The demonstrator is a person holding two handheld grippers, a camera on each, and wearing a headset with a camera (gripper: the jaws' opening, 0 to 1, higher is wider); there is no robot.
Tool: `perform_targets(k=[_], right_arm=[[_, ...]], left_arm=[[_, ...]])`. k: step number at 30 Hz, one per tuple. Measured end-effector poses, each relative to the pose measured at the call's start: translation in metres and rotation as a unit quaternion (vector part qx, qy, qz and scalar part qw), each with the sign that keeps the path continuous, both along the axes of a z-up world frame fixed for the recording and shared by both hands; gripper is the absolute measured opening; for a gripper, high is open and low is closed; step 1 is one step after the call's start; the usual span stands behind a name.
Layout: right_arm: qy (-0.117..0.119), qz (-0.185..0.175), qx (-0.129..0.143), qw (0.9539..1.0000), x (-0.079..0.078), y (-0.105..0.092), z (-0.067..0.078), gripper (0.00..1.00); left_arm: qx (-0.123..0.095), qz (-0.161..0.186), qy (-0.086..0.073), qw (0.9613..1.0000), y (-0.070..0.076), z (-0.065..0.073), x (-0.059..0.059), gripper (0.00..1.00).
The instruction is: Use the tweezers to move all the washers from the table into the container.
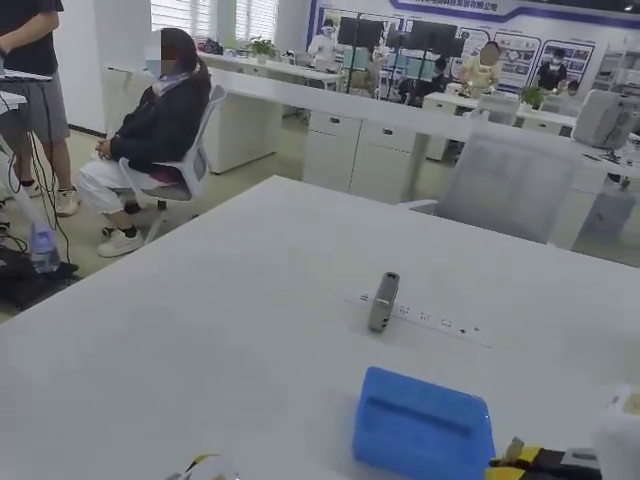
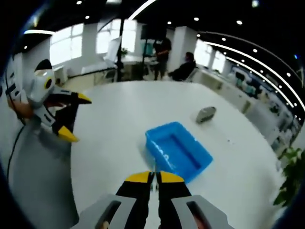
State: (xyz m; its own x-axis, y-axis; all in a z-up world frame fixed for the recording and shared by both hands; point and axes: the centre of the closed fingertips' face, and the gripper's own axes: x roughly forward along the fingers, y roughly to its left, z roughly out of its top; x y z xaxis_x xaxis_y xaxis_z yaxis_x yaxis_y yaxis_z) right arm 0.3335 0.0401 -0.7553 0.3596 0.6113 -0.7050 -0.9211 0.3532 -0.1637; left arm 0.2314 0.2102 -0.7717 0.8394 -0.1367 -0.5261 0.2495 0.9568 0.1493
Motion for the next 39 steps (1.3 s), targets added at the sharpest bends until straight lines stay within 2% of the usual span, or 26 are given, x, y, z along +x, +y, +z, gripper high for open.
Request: perform_targets(k=[1,3,6,10,13,19,23,25,32,36,38,39], right_arm=[[-0.002,0.014,-0.011,0.9998,-0.003,0.001,-0.003,0.01],[0.012,0.042,-0.03,0.9986,-0.014,0.003,-0.012,0.01],[0.032,0.091,-0.069,0.9929,-0.03,0.006,-0.027,0.01],[0.029,0.137,-0.113,0.9837,-0.038,0.01,-0.045,0.01],[0.031,0.151,-0.13,0.9795,-0.039,0.016,-0.054,0.01],[0.034,0.159,-0.134,0.9775,-0.04,0.032,-0.065,0.02],[0.023,0.178,-0.141,0.9737,-0.043,0.044,-0.071,0.02],[0.023,0.18,-0.141,0.9733,-0.044,0.049,-0.076,0.02],[0.031,0.175,-0.123,0.9764,-0.045,0.057,-0.09,0.02],[0.055,0.159,-0.11,0.9795,-0.05,0.056,-0.098,0.02],[0.06,0.154,-0.111,0.9799,-0.052,0.053,-0.102,0.02],[0.061,0.156,-0.112,0.9795,-0.052,0.052,-0.108,0.02]], left_arm=[[0.0,0.0,0.0,1.0,0.0,0.0,0.0,0.78],[0.002,0.0,0.001,1.0,0.0,-0.001,0.0,0.78],[0.003,-0.001,0.002,1.0,0.0,-0.001,0.0,0.78],[0.003,0.001,0.001,1.0,0.0,0.0,0.0,0.78],[0.003,0.002,0.0,1.0,0.001,0.0,0.0,0.78],[0.003,0.003,0.001,1.0,0.001,-0.001,0.0,0.78],[0.003,0.002,0.001,1.0,0.001,-0.001,0.0,0.78],[0.002,0.001,0.001,1.0,0.001,-0.001,0.0,0.78],[0.002,0.0,0.003,1.0,0.0,-0.001,0.0,0.78],[0.002,-0.002,0.004,1.0,-0.001,-0.001,0.0,0.78],[0.003,-0.002,0.005,1.0,0.0,-0.002,0.0,0.78],[0.003,-0.002,0.005,1.0,-0.001,-0.002,0.0,0.78]])
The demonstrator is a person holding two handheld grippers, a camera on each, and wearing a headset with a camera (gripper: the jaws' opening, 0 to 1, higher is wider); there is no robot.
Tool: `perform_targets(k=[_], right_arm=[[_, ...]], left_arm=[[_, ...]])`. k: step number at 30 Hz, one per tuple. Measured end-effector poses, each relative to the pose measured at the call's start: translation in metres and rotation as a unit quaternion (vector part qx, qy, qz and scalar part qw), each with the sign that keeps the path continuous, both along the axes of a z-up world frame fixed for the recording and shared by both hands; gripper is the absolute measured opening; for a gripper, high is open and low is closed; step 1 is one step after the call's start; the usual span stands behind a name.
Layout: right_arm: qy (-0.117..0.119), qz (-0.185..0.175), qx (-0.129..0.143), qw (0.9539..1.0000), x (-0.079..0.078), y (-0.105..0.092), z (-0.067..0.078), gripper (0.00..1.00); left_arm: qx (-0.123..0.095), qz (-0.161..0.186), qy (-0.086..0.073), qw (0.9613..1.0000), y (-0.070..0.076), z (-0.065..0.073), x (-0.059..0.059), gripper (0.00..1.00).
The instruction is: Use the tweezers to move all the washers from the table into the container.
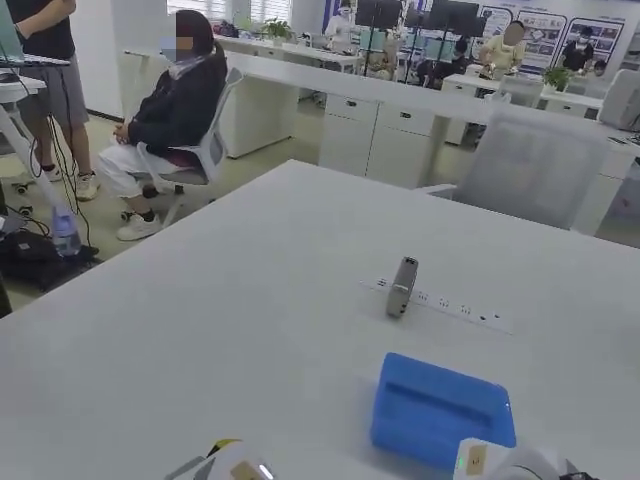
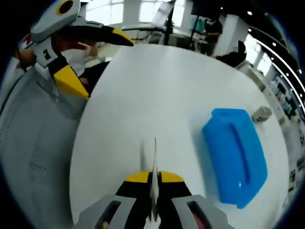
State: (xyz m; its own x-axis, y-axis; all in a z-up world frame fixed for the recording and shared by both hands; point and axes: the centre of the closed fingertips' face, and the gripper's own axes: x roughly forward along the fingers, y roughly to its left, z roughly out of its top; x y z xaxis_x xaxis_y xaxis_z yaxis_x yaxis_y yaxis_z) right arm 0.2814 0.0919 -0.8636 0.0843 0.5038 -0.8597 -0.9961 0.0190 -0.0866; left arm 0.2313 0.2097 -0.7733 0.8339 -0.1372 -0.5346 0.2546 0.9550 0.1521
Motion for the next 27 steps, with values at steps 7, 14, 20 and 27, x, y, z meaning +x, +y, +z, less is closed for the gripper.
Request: perform_targets(k=[7,14,20,27], right_arm=[[-0.006,0.024,-0.016,0.9996,-0.004,-0.0063,-0.0073,0.02],[-0.005,0.061,-0.027,0.9978,-0.0032,-0.0052,-0.0109,0.02],[-0.005,0.088,-0.041,0.9953,-0.0031,-0.0047,-0.0104,0.02],[-0.003,0.108,-0.072,0.9915,-0.0038,-0.0024,-0.0091,0.02]], left_arm=[[0.002,-0.001,0.002,1.0,-0.0002,-0.0007,-0.0001,0.78],[0.004,-0.005,0.004,1.0,-0.0015,-0.0016,-0.0004,0.77],[0.005,-0.006,0.005,1.0,-0.0018,-0.0023,-0.0005,0.77],[0.006,-0.01,0.007,0.9999,-0.0031,-0.0031,-0.0007,0.77]])
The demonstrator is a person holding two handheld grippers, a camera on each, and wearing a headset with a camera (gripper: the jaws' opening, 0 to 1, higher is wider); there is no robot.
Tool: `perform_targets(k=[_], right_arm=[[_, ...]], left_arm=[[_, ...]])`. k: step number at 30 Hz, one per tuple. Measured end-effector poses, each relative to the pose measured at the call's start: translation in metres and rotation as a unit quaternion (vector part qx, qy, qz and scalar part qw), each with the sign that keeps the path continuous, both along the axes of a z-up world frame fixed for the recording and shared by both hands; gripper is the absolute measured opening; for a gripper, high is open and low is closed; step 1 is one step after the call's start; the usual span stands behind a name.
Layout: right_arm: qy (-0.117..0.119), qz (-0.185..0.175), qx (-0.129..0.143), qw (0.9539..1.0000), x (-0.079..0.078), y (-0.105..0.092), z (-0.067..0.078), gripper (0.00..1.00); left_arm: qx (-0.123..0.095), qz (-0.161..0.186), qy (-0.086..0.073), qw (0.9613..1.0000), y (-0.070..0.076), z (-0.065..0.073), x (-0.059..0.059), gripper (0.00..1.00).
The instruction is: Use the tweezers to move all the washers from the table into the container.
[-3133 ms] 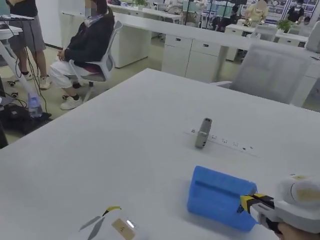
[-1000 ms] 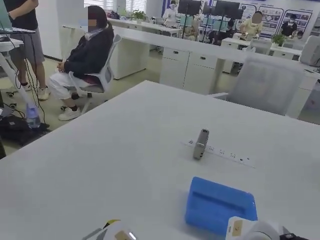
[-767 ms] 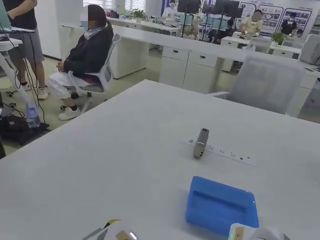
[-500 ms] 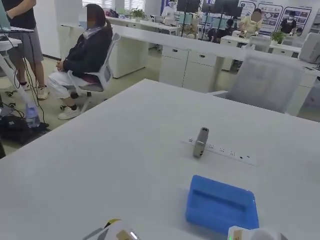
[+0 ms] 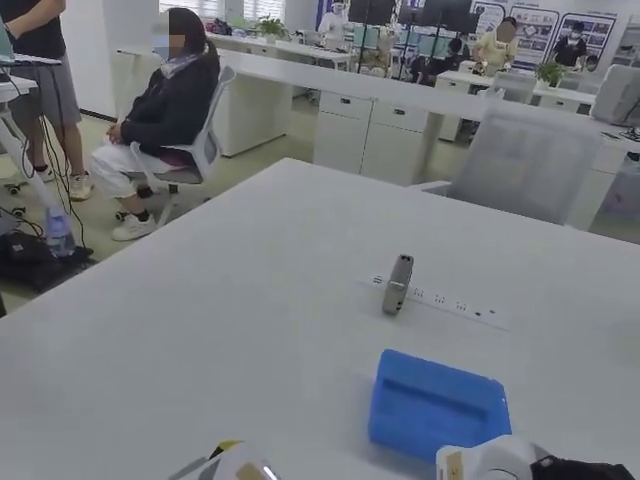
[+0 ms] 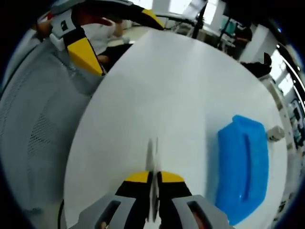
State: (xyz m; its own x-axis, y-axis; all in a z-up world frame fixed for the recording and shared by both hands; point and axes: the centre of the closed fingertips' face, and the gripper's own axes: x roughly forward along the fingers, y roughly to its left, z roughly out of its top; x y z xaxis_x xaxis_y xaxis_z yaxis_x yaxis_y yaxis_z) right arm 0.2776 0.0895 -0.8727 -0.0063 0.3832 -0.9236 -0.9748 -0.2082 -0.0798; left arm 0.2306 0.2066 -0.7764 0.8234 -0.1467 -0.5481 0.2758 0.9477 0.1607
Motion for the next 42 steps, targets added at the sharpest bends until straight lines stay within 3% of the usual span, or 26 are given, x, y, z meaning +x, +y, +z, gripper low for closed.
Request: perform_targets(k=[8,11,14,16,19,21,23,24,26,28,29,30,32,35,37,42], right_arm=[[-0.017,-0.01,-0.002,0.9998,0.0,0.0,0.001,0.05],[-0.003,-0.046,0.026,0.9986,0.002,0.007,0.012,0.08],[0.004,-0.102,0.067,0.9926,0.01,0.009,0.028,0.1],[0.005,-0.147,0.098,0.9843,0.013,0.008,0.041,0.13],[0.021,-0.222,0.164,0.9609,0.007,0.004,0.073,0.19],[0.014,-0.257,0.188,0.9477,0.008,-0.003,0.083,0.23],[0.007,-0.293,0.221,0.9301,0.007,-0.011,0.096,0.26],[0.006,-0.316,0.237,0.9186,0.006,-0.017,0.104,0.28],[0.008,-0.344,0.257,0.9032,0.004,-0.026,0.112,0.27],[-0.003,-0.384,0.278,0.8803,-0.001,-0.04,0.121,0.29],[-0.005,-0.396,0.284,0.8731,0.0,-0.046,0.124,0.31],[-0.007,-0.416,0.291,0.8613,-0.001,-0.055,0.125,0.33],[-0.013,-0.443,0.297,0.8459,-0.006,-0.068,0.127,0.39],[-0.017,-0.47,0.297,0.831,-0.016,-0.087,0.126,0.49],[-0.013,-0.473,0.296,0.83,-0.024,-0.095,0.127,0.5],[-0.033,-0.497,0.289,0.8177,-0.026,-0.113,0.123,0.65]], left_arm=[[-0.003,0.001,-0.001,1.0,0.0,0.001,0.0,0.77],[-0.006,0.002,-0.002,1.0,0.0,0.001,0.0,0.76],[-0.005,0.001,-0.001,1.0,0.0,0.001,0.0,0.77],[-0.006,-0.001,-0.001,1.0,-0.001,0.001,0.0,0.77],[-0.013,-0.002,-0.005,0.9999,-0.003,0.003,0.0,0.79],[-0.017,-0.001,-0.008,0.9998,-0.003,0.004,0.0,0.8],[-0.021,0.0,-0.012,0.9997,-0.003,0.006,0.001,0.81],[-0.021,0.0,-0.012,0.9997,-0.003,0.006,0.001,0.81],[-0.018,0.002,-0.01,0.9998,-0.002,0.005,0.0,0.81],[-0.017,0.002,-0.011,0.9998,-0.003,0.005,0.0,0.82],[-0.017,0.003,-0.013,0.9998,-0.003,0.006,0.0,0.83],[-0.018,0.004,-0.017,0.9997,-0.003,0.007,0.001,0.83],[-0.023,0.007,-0.021,0.9995,-0.003,0.01,0.001,0.84],[-0.029,0.006,-0.025,0.9992,-0.004,0.012,0.001,0.86],[-0.026,0.004,-0.025,0.9993,-0.006,0.011,0.001,0.88],[-0.013,-0.003,-0.028,0.9995,-0.009,0.011,0.001,0.89]])
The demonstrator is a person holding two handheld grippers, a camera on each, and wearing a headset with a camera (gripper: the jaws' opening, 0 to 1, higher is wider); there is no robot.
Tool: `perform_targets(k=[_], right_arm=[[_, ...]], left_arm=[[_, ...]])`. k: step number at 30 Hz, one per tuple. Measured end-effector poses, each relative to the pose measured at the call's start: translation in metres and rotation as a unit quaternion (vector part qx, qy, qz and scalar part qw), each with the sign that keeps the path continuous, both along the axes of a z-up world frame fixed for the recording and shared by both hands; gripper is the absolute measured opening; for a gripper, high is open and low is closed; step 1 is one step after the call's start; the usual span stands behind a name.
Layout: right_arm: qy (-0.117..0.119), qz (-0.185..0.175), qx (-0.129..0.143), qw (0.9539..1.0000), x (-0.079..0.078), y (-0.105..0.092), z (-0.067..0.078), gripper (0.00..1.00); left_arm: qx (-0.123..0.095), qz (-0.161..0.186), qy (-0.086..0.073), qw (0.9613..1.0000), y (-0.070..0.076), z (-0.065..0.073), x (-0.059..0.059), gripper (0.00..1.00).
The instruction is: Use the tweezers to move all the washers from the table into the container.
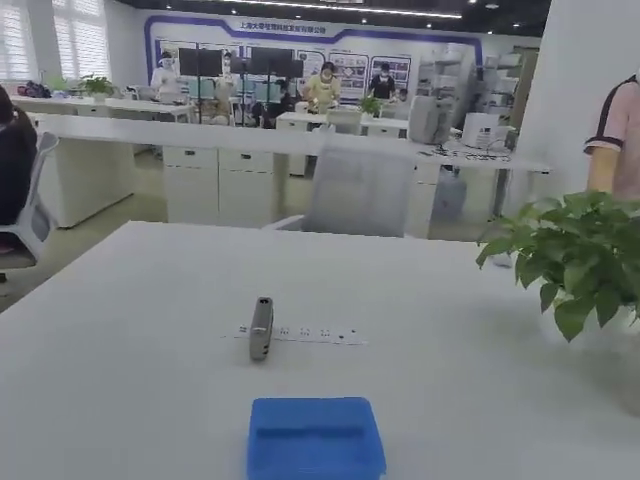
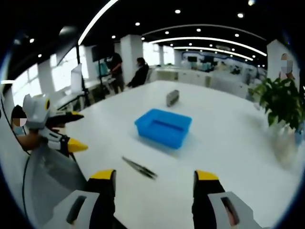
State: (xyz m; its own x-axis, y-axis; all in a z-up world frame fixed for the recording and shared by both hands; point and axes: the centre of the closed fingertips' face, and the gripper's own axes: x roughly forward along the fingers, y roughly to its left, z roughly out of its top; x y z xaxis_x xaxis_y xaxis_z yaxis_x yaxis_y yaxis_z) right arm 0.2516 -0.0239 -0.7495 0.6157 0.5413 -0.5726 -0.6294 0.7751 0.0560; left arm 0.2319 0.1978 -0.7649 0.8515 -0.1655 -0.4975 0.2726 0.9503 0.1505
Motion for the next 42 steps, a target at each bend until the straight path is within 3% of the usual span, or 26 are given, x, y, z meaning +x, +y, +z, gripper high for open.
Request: perform_targets(k=[4,13,20,34,37,42], right_arm=[[-0.026,-0.015,-0.023,0.9993,0.004,-0.01,0.001,0.67],[-0.028,-0.039,-0.026,0.9985,0.002,-0.009,-0.004,0.88],[-0.03,-0.049,-0.016,0.9982,0.007,-0.019,-0.015,0.96],[-0.032,-0.06,0.005,0.9977,0.011,-0.025,-0.016,0.97],[-0.02,-0.062,0.02,0.9976,0.01,-0.024,-0.018,0.96],[-0.019,-0.053,0.009,0.9984,0.009,-0.021,-0.021,0.94]], left_arm=[[0.004,0.0,0.002,1.0,0.001,-0.001,0.0,0.9],[0.003,0.002,0.001,1.0,0.002,0.0,0.001,0.92],[0.001,0.007,-0.006,1.0,0.005,0.002,0.002,0.92],[0.01,0.02,-0.001,0.9998,0.011,-0.002,0.002,0.91],[0.015,0.018,-0.001,0.9997,0.01,-0.003,0.002,0.91],[0.019,0.017,0.003,0.9997,0.01,-0.004,0.002,0.91]])
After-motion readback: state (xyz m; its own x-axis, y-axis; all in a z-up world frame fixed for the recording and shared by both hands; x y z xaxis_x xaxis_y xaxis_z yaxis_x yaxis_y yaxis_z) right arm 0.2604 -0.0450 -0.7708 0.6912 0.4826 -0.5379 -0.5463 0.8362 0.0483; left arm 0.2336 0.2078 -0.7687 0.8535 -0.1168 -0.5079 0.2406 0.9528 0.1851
